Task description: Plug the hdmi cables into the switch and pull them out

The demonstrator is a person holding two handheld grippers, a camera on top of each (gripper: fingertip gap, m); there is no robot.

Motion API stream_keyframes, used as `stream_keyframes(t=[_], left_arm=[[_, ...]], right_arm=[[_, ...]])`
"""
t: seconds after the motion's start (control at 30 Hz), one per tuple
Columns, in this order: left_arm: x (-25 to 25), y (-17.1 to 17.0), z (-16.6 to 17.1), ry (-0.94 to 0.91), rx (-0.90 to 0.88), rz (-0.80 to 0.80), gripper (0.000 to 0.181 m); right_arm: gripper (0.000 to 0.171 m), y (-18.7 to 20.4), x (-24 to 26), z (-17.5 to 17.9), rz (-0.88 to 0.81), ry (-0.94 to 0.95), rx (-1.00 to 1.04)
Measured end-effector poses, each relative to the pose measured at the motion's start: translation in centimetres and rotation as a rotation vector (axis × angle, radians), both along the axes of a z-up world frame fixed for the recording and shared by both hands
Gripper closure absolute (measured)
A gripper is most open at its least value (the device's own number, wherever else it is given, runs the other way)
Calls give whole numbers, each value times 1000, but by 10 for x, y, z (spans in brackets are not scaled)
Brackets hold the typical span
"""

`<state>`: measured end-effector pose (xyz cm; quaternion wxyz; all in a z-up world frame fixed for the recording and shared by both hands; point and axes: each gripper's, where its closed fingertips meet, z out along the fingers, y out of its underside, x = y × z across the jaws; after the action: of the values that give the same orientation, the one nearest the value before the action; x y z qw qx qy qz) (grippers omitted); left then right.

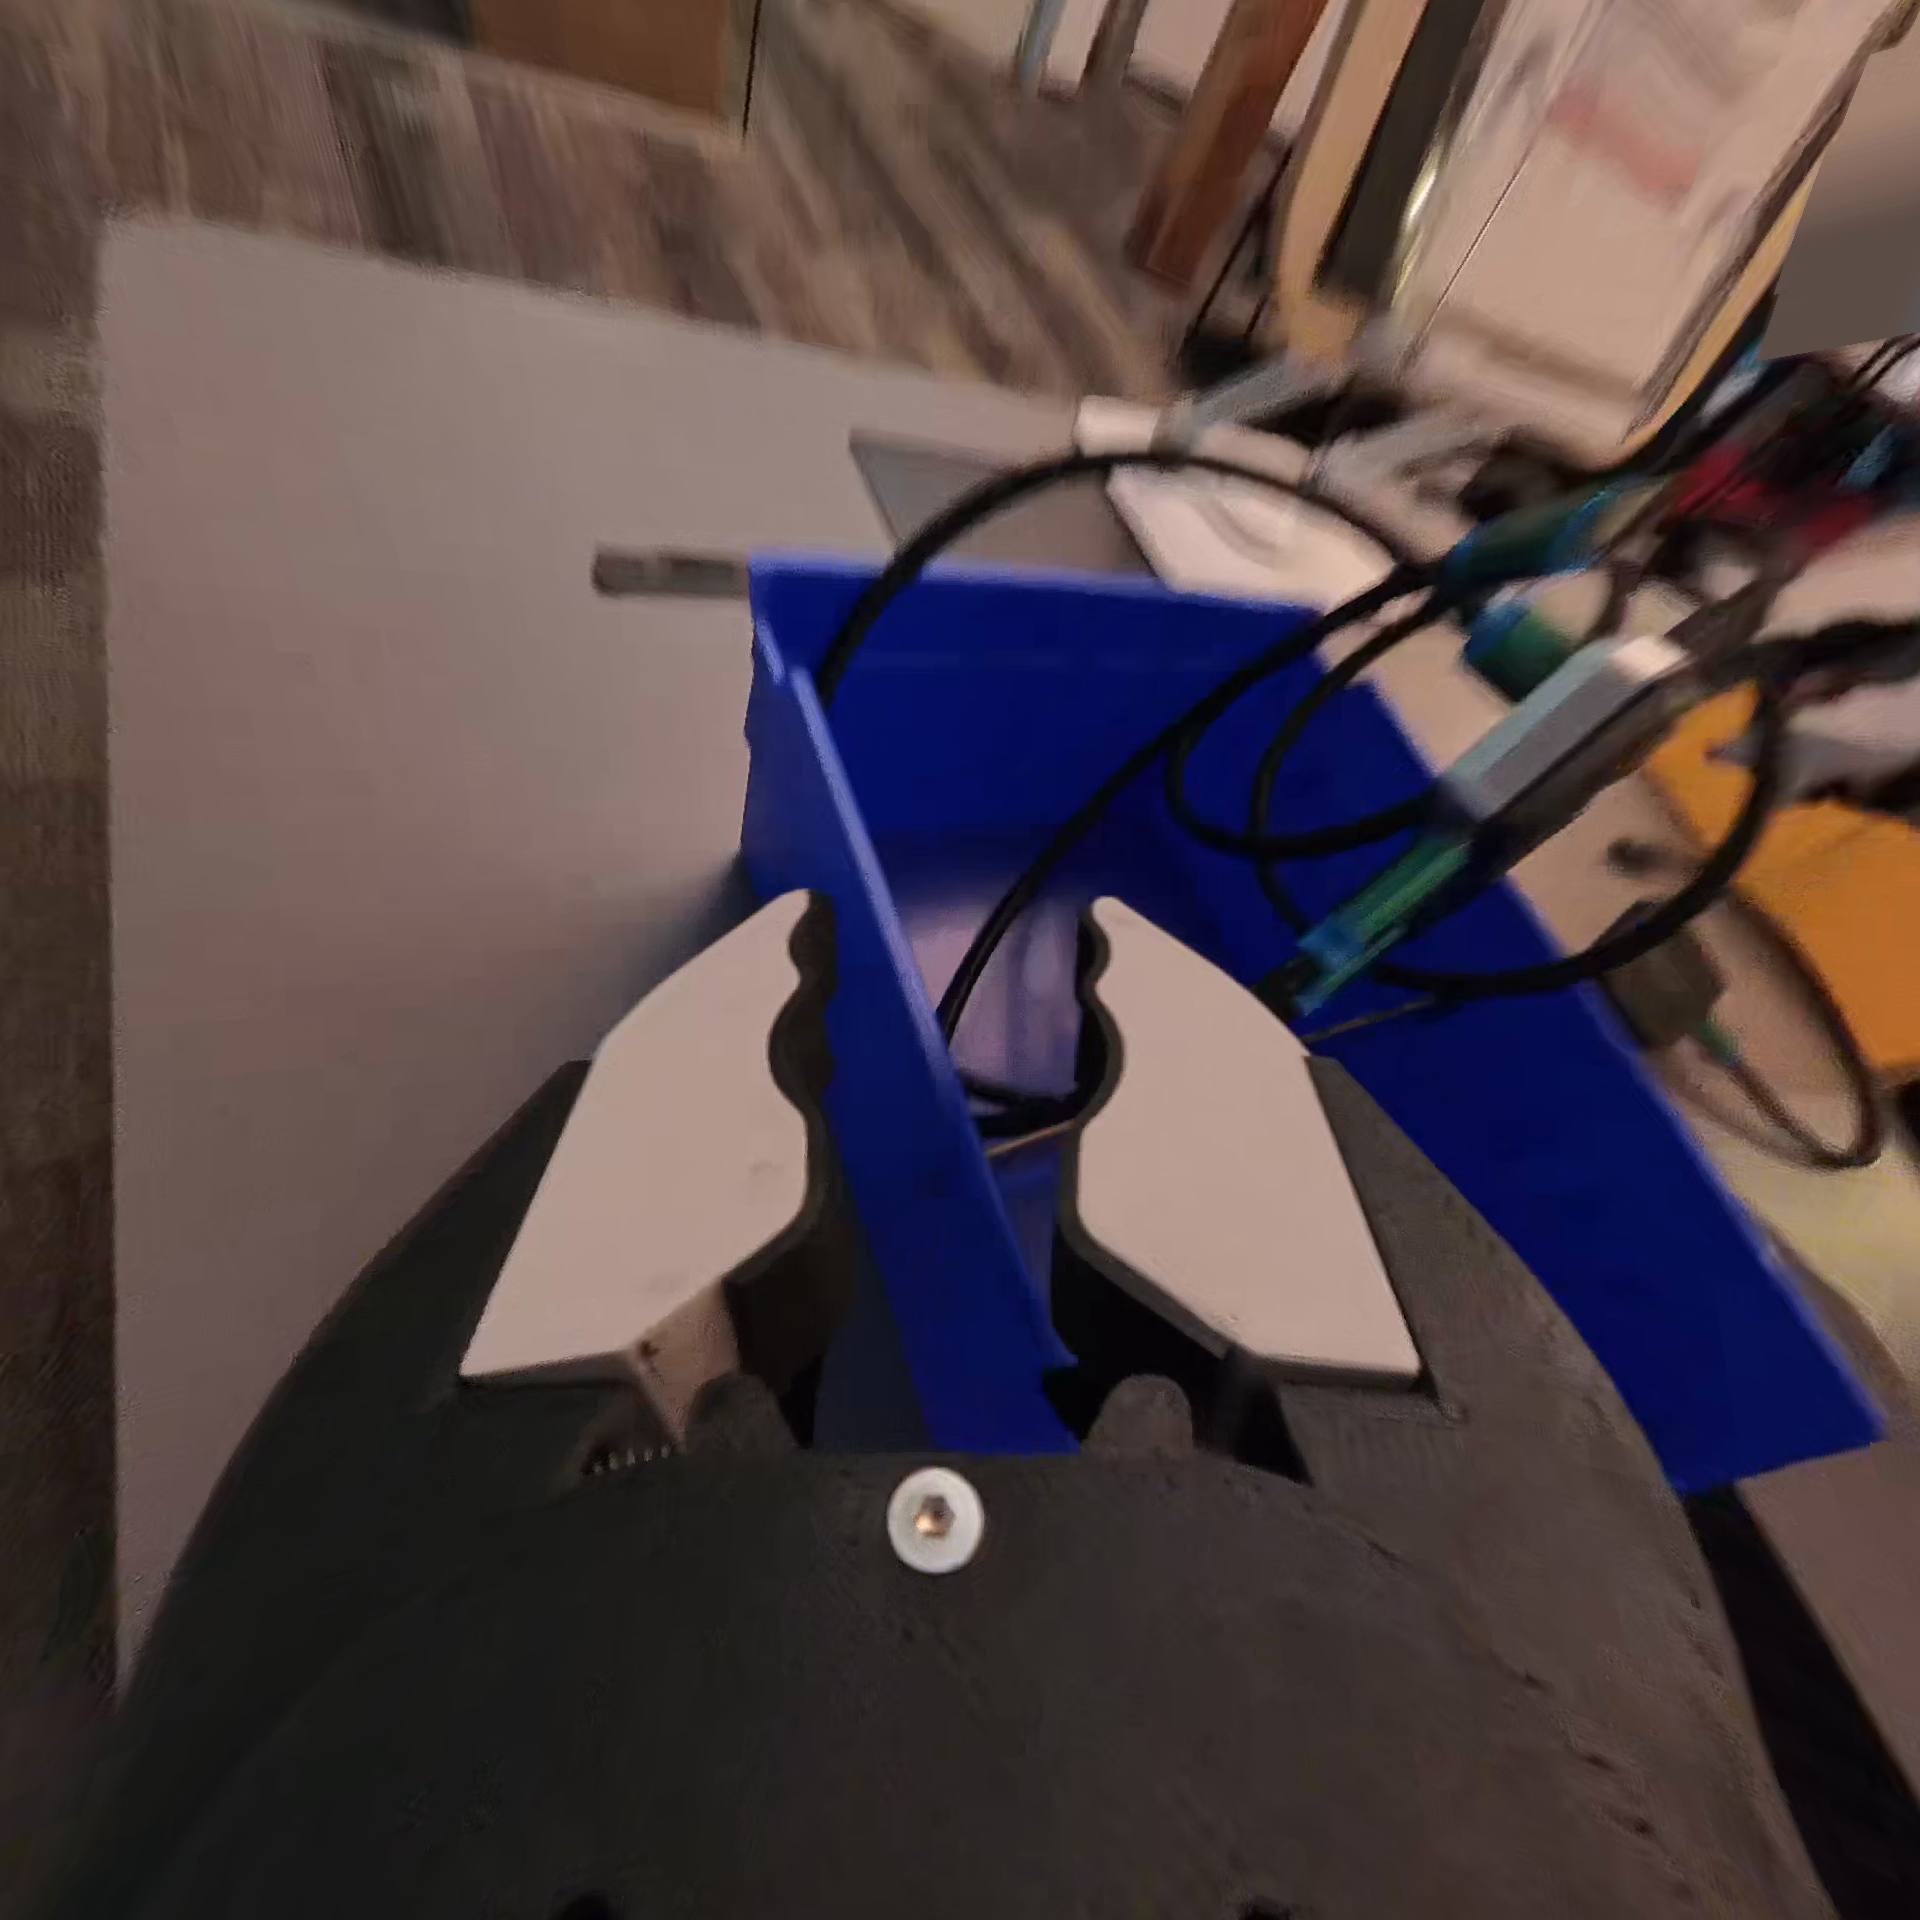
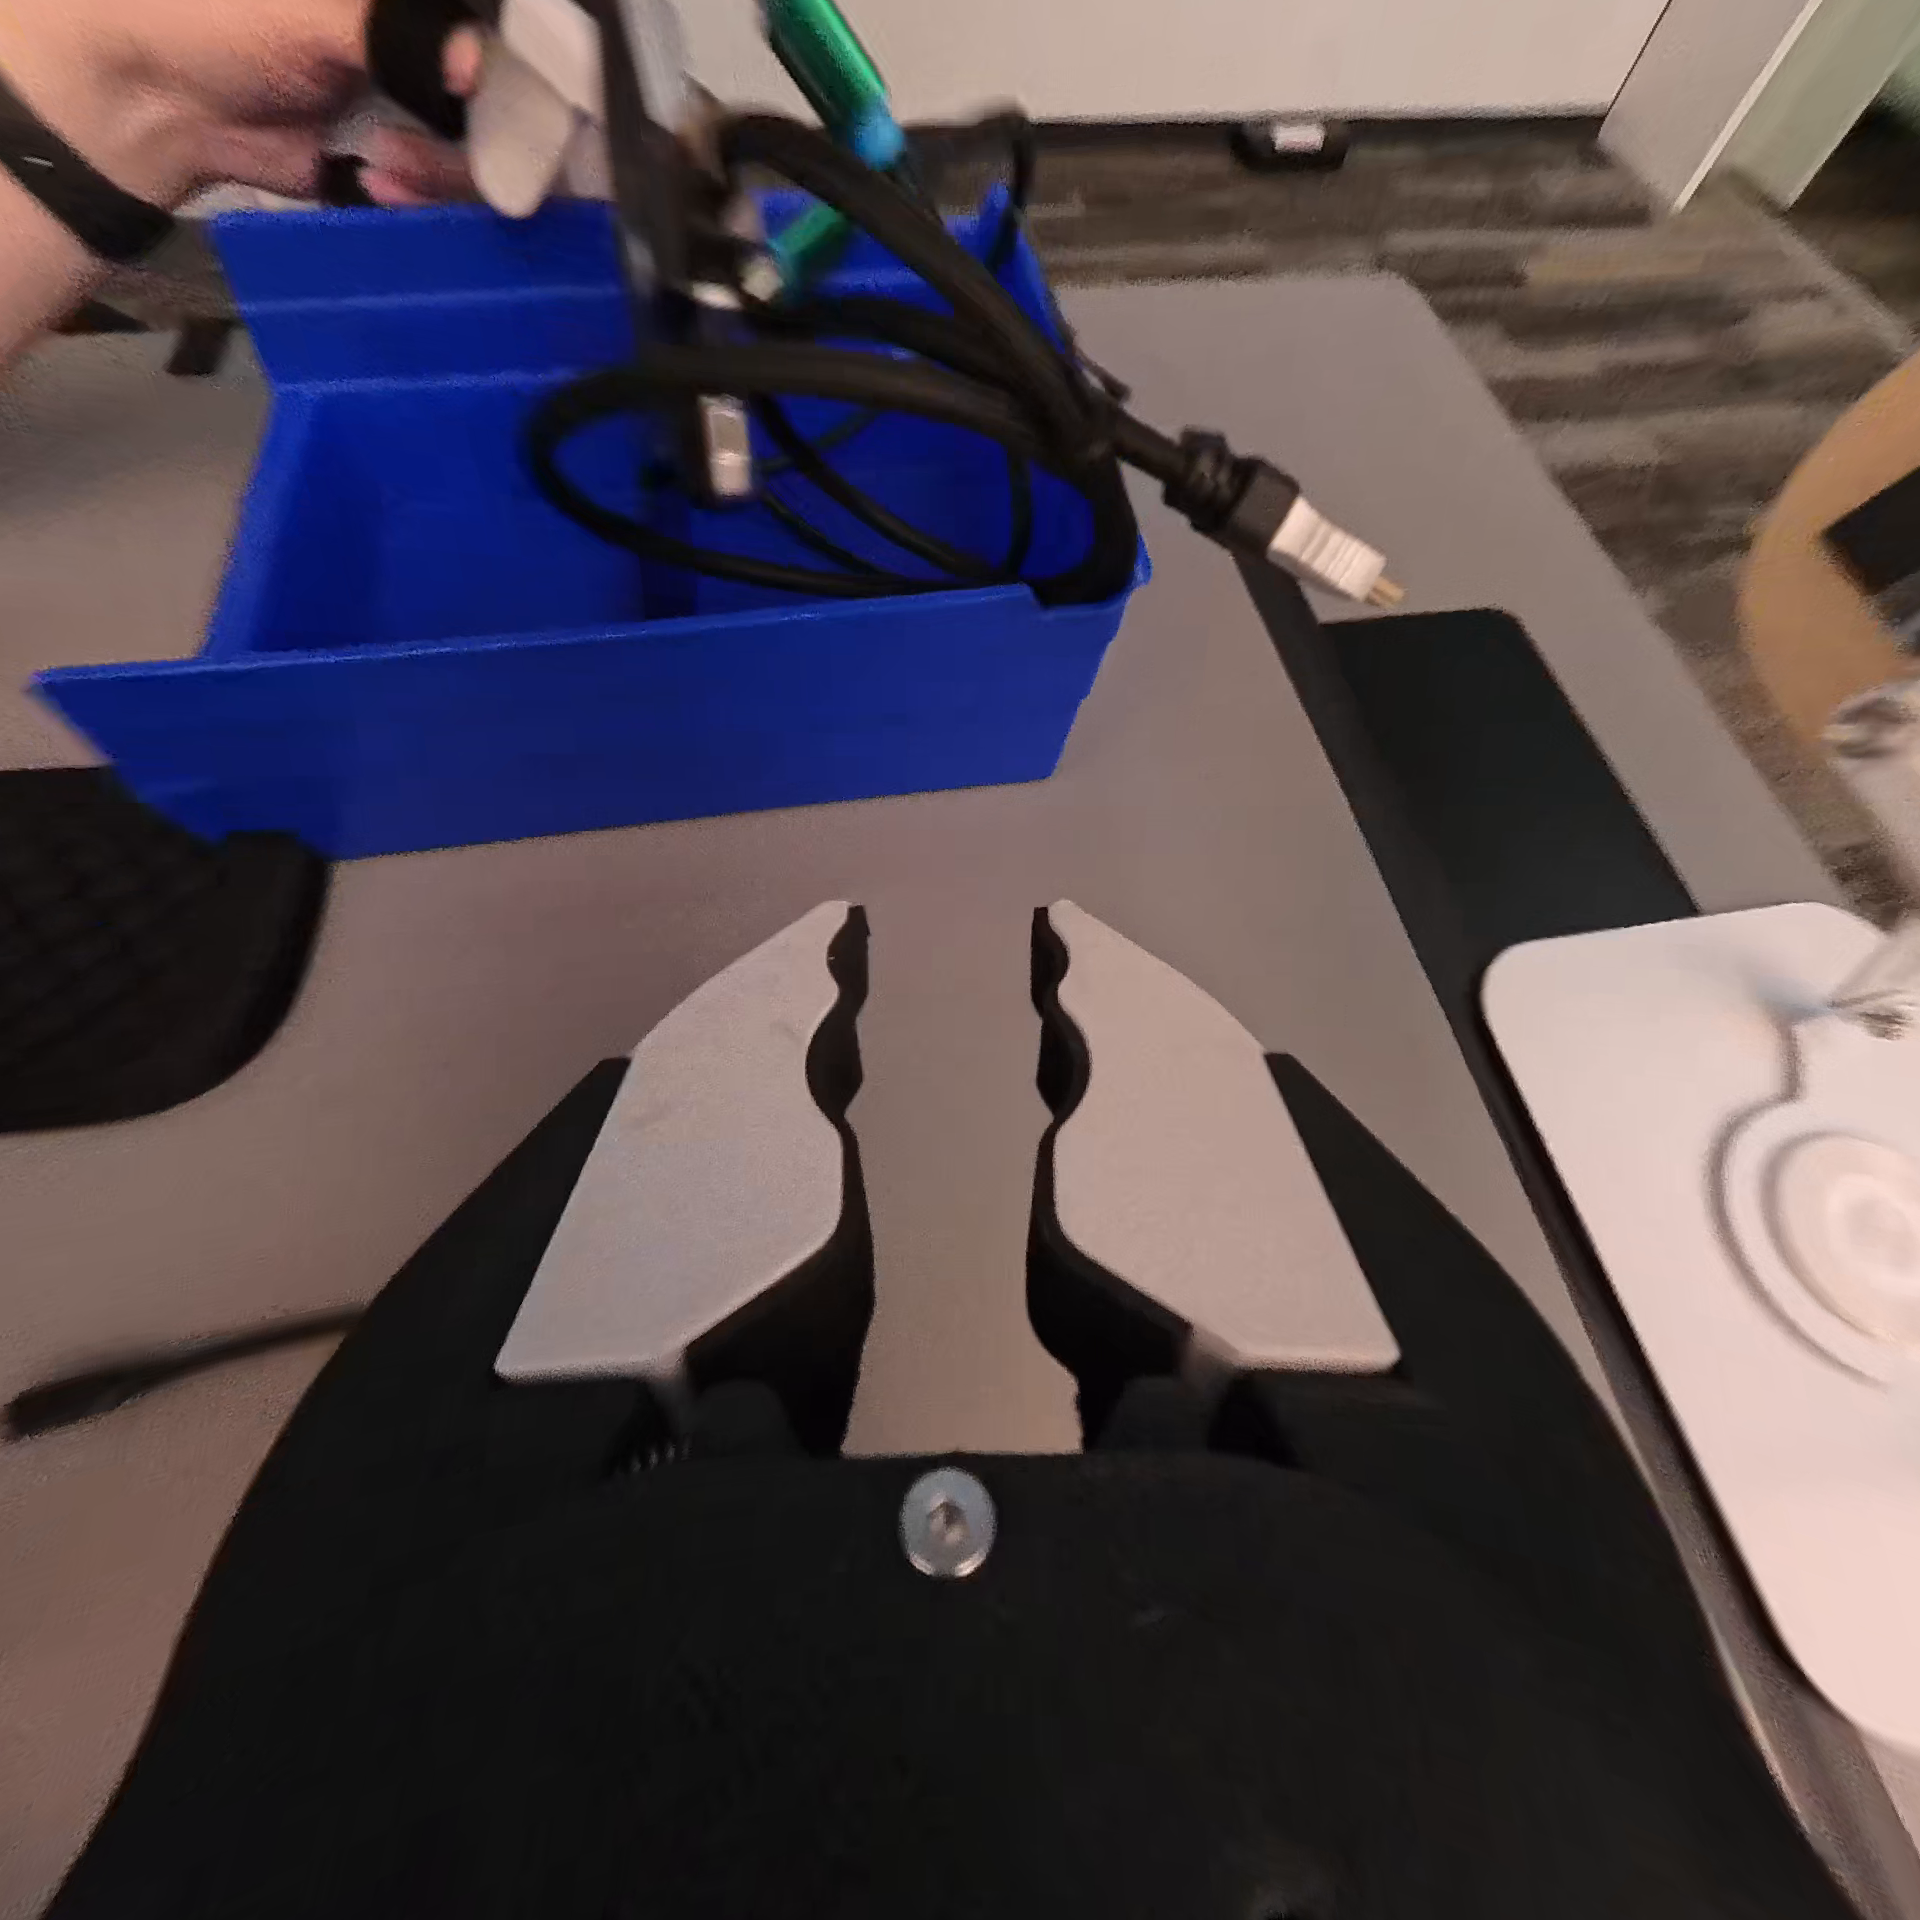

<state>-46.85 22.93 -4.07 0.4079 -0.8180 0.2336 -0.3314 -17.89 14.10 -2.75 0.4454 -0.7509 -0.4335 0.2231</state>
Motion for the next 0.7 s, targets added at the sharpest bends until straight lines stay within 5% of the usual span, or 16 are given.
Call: stream_keyframes(t=[0.1, 0.2, 0.33, 0.4, 0.53, 0.6, 0.7], left_arm=[[-9, -15, 49, -166, 168, 37, 141], [0, -53, 97, -144, 429, 50, 138], [93, -129, 120, -15, 509, -136, 89], [162, -179, 118, 2, 497, -329, 86], [277, -240, 63, 227, 531, -586, 85], [313, -233, 12, 455, 564, -596, 71], [347, -215, -59, 717, 557, -610, 72]], right_arm=[[127, -58, 33, 34, 10, -41, 143], [116, -99, 80, 72, -97, -140, 331], [100, -130, 134, 125, -260, -197, 499], [97, -142, 149, 141, -297, -162, 527], [100, -167, 156, 152, -231, 23, 624], [99, -167, 163, 144, -247, -9, 572], [99, -170, 174, 134, -282, -91, 537]])
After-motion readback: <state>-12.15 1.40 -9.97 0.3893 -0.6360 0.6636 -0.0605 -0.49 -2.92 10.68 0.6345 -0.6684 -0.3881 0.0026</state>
